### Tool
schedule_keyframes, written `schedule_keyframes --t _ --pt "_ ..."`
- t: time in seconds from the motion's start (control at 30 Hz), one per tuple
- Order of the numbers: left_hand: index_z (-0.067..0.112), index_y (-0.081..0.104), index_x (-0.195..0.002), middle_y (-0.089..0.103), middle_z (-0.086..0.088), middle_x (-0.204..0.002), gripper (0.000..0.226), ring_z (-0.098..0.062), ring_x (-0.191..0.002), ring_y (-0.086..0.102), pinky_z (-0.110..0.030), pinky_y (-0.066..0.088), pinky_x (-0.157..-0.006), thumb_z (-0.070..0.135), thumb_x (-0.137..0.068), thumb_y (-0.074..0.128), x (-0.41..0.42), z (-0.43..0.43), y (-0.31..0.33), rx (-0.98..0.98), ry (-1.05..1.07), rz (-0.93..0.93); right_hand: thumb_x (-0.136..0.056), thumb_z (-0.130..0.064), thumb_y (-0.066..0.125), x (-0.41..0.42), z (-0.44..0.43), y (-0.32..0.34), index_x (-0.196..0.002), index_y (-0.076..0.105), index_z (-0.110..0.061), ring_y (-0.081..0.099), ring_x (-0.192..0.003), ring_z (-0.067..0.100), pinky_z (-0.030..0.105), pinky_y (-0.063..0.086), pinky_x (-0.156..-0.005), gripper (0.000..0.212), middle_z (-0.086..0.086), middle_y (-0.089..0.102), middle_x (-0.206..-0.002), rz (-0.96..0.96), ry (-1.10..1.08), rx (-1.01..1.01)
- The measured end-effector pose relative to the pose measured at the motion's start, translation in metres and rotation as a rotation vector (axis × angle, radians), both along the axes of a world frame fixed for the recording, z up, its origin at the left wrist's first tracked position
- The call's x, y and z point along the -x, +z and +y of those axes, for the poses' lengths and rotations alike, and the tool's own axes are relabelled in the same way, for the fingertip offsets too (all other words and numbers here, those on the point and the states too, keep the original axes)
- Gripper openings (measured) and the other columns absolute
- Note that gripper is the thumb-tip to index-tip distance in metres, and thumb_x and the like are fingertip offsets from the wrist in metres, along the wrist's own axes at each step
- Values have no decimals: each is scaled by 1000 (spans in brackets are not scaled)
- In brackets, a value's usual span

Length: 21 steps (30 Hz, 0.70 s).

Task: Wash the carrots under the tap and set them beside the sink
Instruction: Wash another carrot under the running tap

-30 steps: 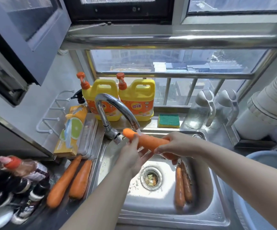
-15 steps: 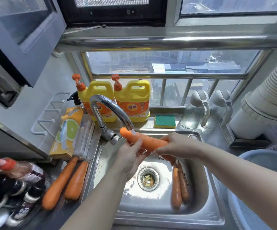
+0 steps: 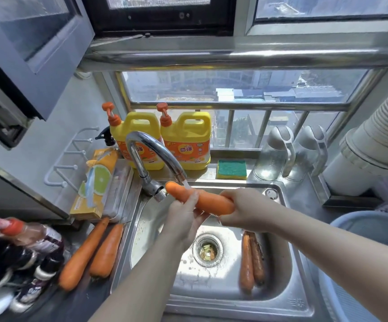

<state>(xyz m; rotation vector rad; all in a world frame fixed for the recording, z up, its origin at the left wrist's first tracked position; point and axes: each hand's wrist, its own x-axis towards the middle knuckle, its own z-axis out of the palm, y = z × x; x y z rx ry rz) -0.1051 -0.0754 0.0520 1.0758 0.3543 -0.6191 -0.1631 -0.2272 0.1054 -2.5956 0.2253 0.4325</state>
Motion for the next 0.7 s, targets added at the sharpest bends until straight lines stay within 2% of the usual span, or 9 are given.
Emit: schedule_keyframes --t 0.1,0.17,0.23,0.33,0.4,0.53,0.6,0.7 --pt "-5 50 -124 62 -24 -119 41 -37 -110 64 -44 59 -78 32 -105 50 -3 -5 4 -75 67 62 -78 -46 64 5 8 -4 -114 58 -31 54 -74 18 31 46 -64 39 -10 57 -81 -120 89 220" --pt "-3 50 -120 64 -25 -113 46 -37 -105 66 -46 58 -75 40 -106 43 -6 -5 7 -52 102 130 -78 -46 63 4 10 -4 -112 58 -31 52 -73 18 30 40 -62 38 -10 56 -80 -151 111 264" --pt "-4 49 -124 64 -25 -116 44 -36 -105 66 -46 57 -79 36 -107 42 -9 -1 7 5 62 102 -77 -43 66 0 6 0 -108 61 -31 58 -71 16 29 45 -61 33 -10 61 -81 -114 54 157" --pt "0 46 -135 59 -24 -131 36 -34 -116 63 -41 58 -86 21 -106 45 -10 6 3 63 -30 0 -79 -33 73 -5 -3 1 -107 64 -28 63 -57 9 26 52 -53 30 -7 67 -79 -4 -64 -187" --pt "3 48 -136 60 -22 -133 35 -32 -115 65 -39 60 -84 16 -104 48 -11 8 3 78 -42 -37 -81 -29 73 -5 -4 -1 -111 65 -24 61 -50 10 27 53 -49 31 -4 67 -76 13 -79 -274" --pt "2 49 -136 60 -23 -131 37 -32 -108 67 -35 62 -67 15 -102 55 -12 8 4 -14 -4 -31 -78 -36 72 -2 3 -5 -108 64 -32 64 -56 10 29 57 -56 30 -5 69 -81 -21 -57 -167" --pt "1 50 -135 61 -22 -129 39 -34 -108 67 -36 62 -64 16 -100 59 -12 6 4 -75 13 -17 -76 -41 71 -2 6 -6 -109 64 -33 64 -66 11 29 57 -64 35 -7 69 -84 -28 -52 -103" --pt "1 53 -123 65 -19 -115 32 -33 -107 66 -35 59 -63 20 -99 61 -10 3 5 -157 36 -21 -76 -45 69 0 10 -8 -110 61 -34 63 -74 14 30 53 -67 37 -10 65 -86 -46 -25 -7"
